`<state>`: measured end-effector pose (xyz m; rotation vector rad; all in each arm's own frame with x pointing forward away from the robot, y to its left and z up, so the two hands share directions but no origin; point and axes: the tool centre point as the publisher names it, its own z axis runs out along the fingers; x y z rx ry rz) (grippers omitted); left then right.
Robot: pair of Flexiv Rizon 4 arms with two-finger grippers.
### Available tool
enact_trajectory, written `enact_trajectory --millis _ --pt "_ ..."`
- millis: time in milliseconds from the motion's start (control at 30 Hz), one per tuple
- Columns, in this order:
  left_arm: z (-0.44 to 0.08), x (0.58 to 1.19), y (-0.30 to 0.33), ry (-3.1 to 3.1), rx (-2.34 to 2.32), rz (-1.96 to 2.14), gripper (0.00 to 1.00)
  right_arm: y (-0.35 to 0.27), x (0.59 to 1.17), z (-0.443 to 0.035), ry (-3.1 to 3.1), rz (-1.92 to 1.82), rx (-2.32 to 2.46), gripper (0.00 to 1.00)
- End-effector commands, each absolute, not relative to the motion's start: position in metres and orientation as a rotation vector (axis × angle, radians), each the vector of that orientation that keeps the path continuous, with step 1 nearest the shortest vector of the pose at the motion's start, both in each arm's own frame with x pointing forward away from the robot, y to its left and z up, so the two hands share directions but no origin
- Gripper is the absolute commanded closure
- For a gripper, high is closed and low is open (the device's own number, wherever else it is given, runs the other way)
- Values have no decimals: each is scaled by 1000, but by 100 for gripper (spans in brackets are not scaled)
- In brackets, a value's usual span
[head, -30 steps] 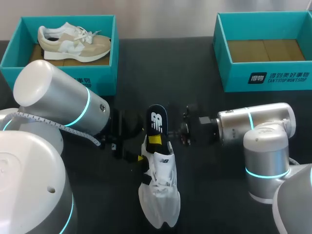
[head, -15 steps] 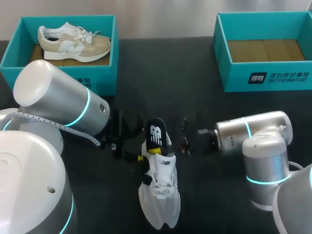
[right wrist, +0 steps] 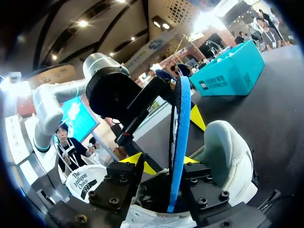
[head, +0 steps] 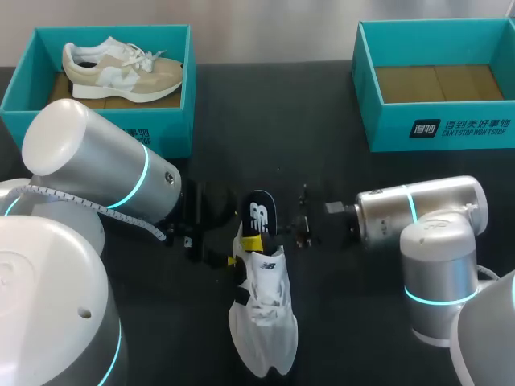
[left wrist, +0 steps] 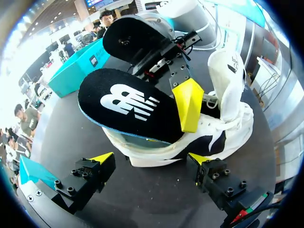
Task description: Take the shoe out of the shoebox, open the shoe tongue, remove and reinsert the insole, then place the shoe into the shoebox
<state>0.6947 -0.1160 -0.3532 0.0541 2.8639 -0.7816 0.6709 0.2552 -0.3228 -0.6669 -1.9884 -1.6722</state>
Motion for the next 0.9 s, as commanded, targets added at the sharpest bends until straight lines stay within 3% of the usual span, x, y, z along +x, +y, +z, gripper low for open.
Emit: enact_trajectory --millis 33,467,500,533,567,900 --pt "-353 694 -115 2863 55 -784 0 256 677 -316 -2004 -1666 -663 58" --pt "-353 694 -115 2863 55 -784 0 250 688 -314 -2011 -1700 -702 64" --pt "-353 694 -115 2863 55 -784 0 250 688 -314 -2009 -1705 -706 69" --pt "-353 694 -115 2863 55 -784 0 249 689 -315 -2008 -1707 -709 80" --pt "-353 694 -115 2863 55 -784 0 250 690 -315 -2008 -1704 -714 100" --pt "-353 694 -115 2863 55 -784 0 253 678 -338 -1919 -1592 -798 100"
